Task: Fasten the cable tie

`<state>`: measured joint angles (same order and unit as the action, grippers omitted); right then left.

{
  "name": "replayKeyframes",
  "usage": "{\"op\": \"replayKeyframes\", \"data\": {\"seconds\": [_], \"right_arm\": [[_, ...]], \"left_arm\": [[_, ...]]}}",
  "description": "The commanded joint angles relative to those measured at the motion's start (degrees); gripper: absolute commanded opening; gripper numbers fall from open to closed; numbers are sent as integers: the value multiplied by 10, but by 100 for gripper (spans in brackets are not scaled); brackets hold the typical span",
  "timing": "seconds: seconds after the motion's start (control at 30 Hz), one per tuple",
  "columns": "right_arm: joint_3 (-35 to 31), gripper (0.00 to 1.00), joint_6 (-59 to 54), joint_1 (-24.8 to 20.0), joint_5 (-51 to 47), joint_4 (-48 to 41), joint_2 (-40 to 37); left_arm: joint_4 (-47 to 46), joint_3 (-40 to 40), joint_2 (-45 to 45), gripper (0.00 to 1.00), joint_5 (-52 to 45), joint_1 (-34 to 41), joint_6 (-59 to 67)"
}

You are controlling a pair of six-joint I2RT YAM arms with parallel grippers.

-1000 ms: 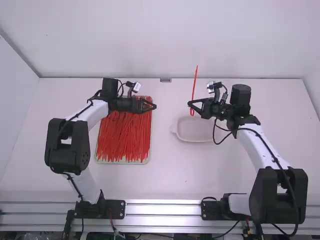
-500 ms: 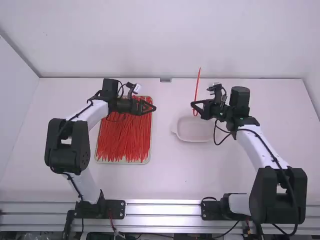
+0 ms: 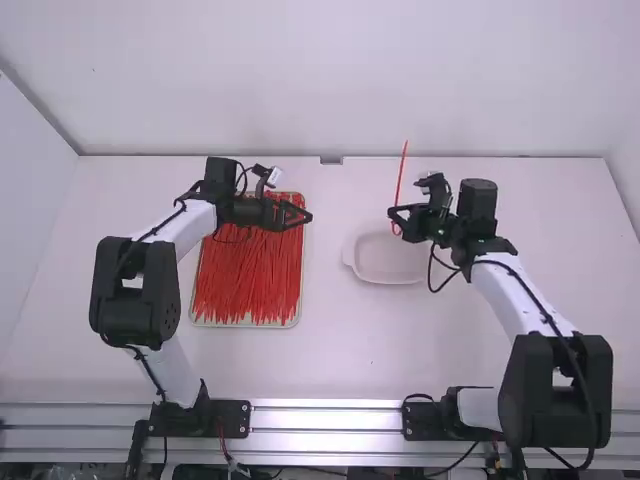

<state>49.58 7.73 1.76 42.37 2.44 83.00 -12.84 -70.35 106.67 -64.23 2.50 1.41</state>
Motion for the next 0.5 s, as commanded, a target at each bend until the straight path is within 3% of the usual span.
{"op": "replayKeyframes", "data": {"seconds": [0.0,0.47], "right_arm": [[-20,0,2,2,-20,10,-9],[-99,0,2,37,-143,63,-9]], "left_arm": [[2,-9,4,99,-9,-3,9],[0,-9,4,99,-8,-2,10]]}}
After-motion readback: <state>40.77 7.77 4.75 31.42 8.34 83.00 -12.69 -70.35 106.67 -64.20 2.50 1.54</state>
